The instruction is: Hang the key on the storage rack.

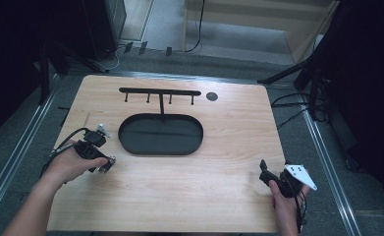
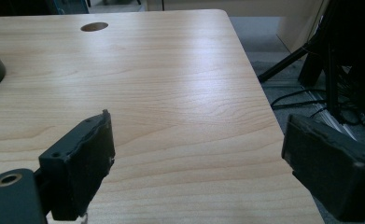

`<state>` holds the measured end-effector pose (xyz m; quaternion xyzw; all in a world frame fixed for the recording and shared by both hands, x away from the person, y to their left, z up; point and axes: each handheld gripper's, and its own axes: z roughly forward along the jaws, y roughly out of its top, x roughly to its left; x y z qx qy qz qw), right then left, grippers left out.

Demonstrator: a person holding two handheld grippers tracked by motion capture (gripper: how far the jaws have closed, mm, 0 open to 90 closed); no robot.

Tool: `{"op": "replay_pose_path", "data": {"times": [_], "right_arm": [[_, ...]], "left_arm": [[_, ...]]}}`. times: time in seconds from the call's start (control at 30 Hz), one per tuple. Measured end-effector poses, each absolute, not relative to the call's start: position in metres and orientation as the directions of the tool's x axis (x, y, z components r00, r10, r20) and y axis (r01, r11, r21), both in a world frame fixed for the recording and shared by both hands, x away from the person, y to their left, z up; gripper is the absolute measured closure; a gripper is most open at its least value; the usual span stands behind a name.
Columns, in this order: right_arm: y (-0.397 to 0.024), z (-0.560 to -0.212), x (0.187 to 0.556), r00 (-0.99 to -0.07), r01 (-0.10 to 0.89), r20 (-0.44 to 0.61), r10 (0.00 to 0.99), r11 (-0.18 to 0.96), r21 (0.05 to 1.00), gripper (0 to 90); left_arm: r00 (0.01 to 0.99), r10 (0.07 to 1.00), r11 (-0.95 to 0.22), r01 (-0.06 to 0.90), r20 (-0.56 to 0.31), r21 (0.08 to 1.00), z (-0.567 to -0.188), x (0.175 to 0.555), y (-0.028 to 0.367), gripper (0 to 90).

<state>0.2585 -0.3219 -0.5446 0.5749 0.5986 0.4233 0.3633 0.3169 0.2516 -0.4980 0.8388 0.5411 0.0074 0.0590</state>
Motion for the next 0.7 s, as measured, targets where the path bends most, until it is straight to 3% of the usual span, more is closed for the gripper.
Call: {"op": "replay_pose_path", "data": {"times": [0.1,0.17,0.23,0.33,0.4,0.53,0.7], "right_arm": [[-0.322,-0.545,0.258,-0.074,0.38,0.052,0.996,-0.02,0.925,9.5],[-0.322,-0.545,0.259,-0.075,0.381,0.054,0.996,-0.021,0.924,9.5],[-0.322,-0.545,0.259,-0.076,0.38,0.056,0.996,-0.023,0.925,9.4],[-0.322,-0.545,0.259,-0.077,0.38,0.056,0.995,-0.023,0.925,9.5],[-0.322,-0.545,0.259,-0.077,0.381,0.054,0.996,-0.021,0.924,9.5],[-0.322,-0.545,0.259,-0.077,0.38,0.055,0.996,-0.022,0.925,9.5],[-0.322,-0.545,0.259,-0.077,0.381,0.052,0.996,-0.018,0.924,9.5]], "left_arm": [[0.406,0.913,-0.404,0.913,-0.034,0.065,-0.509,0.319,0.251,27.3],[0.4,0.915,-0.395,0.915,-0.058,0.081,-0.511,0.319,0.252,27.2],[0.416,0.909,-0.412,0.905,-0.023,0.107,-0.51,0.317,0.249,40.7],[0.417,0.909,-0.415,0.905,-0.002,0.095,-0.509,0.315,0.247,49.8],[0.402,0.916,-0.4,0.913,-0.004,0.081,-0.508,0.315,0.246,70.8],[0.4,0.916,-0.398,0.913,-0.009,0.095,-0.504,0.314,0.249,84.8],[0.436,0.9,-0.434,0.898,-0.026,0.068,-0.494,0.314,0.254,85.3]]}}
